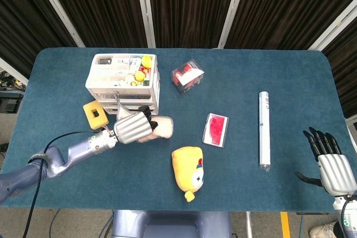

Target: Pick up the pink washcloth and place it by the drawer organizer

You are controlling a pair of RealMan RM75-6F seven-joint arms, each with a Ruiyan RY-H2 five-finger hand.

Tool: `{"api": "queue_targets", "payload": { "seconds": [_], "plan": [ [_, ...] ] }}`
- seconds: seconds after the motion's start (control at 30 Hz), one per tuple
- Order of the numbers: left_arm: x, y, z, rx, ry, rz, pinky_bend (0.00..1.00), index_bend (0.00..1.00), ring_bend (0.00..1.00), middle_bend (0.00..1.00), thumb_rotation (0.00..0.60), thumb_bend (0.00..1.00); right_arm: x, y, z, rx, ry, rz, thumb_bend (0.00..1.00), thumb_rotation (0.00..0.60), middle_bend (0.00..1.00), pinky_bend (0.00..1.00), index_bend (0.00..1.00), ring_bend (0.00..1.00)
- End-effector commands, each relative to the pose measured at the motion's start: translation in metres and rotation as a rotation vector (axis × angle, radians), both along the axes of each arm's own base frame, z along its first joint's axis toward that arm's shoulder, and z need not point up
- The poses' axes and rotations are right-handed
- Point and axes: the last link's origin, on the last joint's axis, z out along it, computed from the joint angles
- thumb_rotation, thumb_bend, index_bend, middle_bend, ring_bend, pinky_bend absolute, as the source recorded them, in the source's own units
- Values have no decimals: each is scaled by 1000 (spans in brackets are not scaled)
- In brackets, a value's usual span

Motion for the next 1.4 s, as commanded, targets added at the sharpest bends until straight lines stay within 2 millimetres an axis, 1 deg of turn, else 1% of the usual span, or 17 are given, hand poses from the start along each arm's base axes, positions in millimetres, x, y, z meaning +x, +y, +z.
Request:
{"api": "queue_targets", "payload": {
  "seconds": [0.03, 0.07, 0.17, 0.2, 0.27, 0.37, 0.4, 0.43, 0.5, 0.57, 0.6, 0.67, 0.77, 1.0, 1.17, 1.3, 1.4],
  "plan": [
    [0, 1, -1, 2, -6, 7, 525, 947, 636, 776, 600, 595, 0, 0, 0, 0, 0, 0, 0, 600, 0, 0, 0, 0],
    [1, 1, -2, 2, -10, 11, 524, 937, 622, 759, 600, 520, 0, 0, 0, 0, 0, 0, 0, 600, 0, 0, 0, 0],
    [2, 2, -3, 15, -35, 32, 488, 884, 555, 685, 600, 364, 0, 0, 0, -3, 0, 0, 0, 600, 0, 0, 0, 0],
    [2, 2, -3, 20, -43, 40, 470, 863, 529, 663, 600, 337, 0, 0, 0, -4, -1, 0, 0, 600, 0, 0, 0, 0],
    [3, 3, -4, 35, -50, 51, 419, 790, 446, 591, 600, 265, 0, 0, 1, -6, -4, -2, 0, 600, 0, 0, 0, 0],
    [4, 5, -3, 56, -45, 53, 319, 609, 269, 428, 600, 140, 0, 0, 1, -8, -7, -2, 0, 600, 0, 0, 0, 0],
    [4, 5, -3, 60, -43, 56, 288, 561, 226, 380, 600, 108, 0, 0, 1, -8, -7, -2, 0, 600, 0, 0, 0, 0],
    [3, 5, -3, 61, -40, 62, 235, 478, 161, 296, 600, 62, 0, 0, 1, -8, -7, -2, 0, 600, 0, 0, 0, 0],
    [1, 4, -3, 57, -38, 85, 181, 377, 100, 209, 600, 20, 0, 0, 1, -9, -7, -1, 0, 600, 0, 0, 0, 0],
    [-1, 3, -3, 56, -37, 109, 144, 287, 59, 150, 597, 1, 0, 0, 1, -10, -7, 0, 0, 600, 0, 0, 0, 0],
    [-1, 2, -3, 55, -34, 116, 131, 260, 45, 133, 590, 0, 0, 0, 1, -10, -7, 0, 0, 600, 0, 0, 0, 0],
    [-2, -1, -3, 48, -30, 128, 88, 184, 10, 80, 554, 0, 0, 0, 1, -11, -7, -1, 0, 600, 0, 0, 0, 0],
    [-5, -7, -4, 31, -16, 142, 34, 101, 0, 17, 499, 0, 0, 0, 1, -12, -9, -1, 0, 600, 0, 0, 0, 0],
    [-8, -17, 2, 3, -50, 196, 0, 44, 0, 0, 469, 0, 1, 0, 1, -15, -10, 1, 0, 600, 0, 0, 0, 0],
    [-9, -32, 17, -22, -132, 242, 0, 37, 0, 0, 466, 0, 0, 0, 1, -13, -12, -1, 0, 600, 0, 0, 0, 0],
    [-19, -54, 36, -31, -216, 343, 0, 38, 0, 0, 462, 0, 0, 0, 1, -11, -12, -2, 0, 600, 0, 0, 0, 0],
    [-34, -77, 55, -13, -272, 425, 0, 38, 0, 0, 456, 0, 0, 0, 1, -11, -6, 0, 0, 600, 0, 0, 0, 0]
  ]
}}
